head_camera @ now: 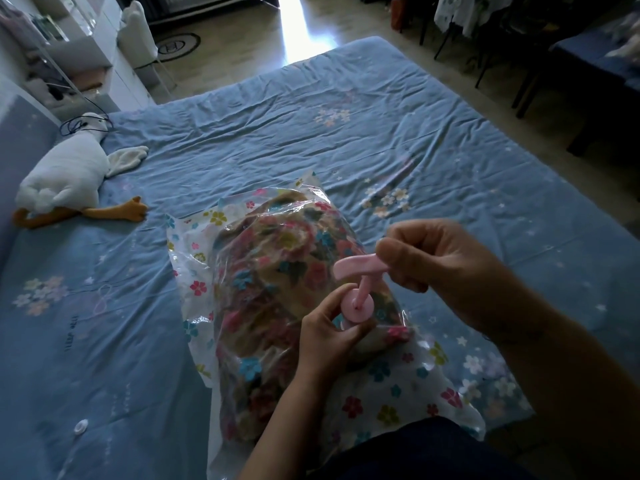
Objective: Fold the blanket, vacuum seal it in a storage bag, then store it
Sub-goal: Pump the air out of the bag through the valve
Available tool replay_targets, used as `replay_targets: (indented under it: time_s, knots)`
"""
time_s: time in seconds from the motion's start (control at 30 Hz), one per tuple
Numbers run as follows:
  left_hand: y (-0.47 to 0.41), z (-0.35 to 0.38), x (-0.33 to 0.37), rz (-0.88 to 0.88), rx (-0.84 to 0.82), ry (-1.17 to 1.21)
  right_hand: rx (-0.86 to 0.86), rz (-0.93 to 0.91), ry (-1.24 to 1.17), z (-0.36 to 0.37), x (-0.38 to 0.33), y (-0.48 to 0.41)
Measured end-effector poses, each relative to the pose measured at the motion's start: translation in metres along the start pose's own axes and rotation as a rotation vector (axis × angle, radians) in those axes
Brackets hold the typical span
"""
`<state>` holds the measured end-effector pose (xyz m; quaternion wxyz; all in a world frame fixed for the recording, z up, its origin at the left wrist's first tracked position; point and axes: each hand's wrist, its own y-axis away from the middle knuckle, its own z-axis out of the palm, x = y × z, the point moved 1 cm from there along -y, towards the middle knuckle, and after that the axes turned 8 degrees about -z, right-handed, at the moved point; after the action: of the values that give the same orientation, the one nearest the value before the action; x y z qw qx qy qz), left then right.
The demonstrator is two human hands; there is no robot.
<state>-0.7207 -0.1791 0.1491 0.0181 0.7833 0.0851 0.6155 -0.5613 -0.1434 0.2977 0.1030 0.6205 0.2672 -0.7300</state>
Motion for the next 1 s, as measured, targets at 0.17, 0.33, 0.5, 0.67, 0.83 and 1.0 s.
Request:
replay_targets:
  time_s: [0.17,0.33,0.5,0.67,0.83,1.0]
  knots:
    - [0.000,0.005,-0.002,-0.002,0.014,0.001,0.065,0.189,0.204,-0.005,0.051,0.007]
    - [0.001,0.003,-0.005,0.005,0.032,-0.009,-0.007,0.284,0.504,-0.006,0.076,0.015]
    - [0.001,0.000,-0.003,-0.017,-0.001,0.010,-0.014,-0.008,0.029,0.002,0.003,0.000]
    - [0.002,0.006,-0.002,-0.017,0.018,0.026,0.109,0.181,0.253,-0.002,0.057,0.006]
    - [0.004,0.004,-0.005,-0.012,0.032,0.013,0.019,0.265,0.577,-0.002,0.077,0.016]
    - [0.003,0.002,-0.004,-0.029,0.010,-0.005,0.020,0.015,-0.002,0.002,0.001,0.006]
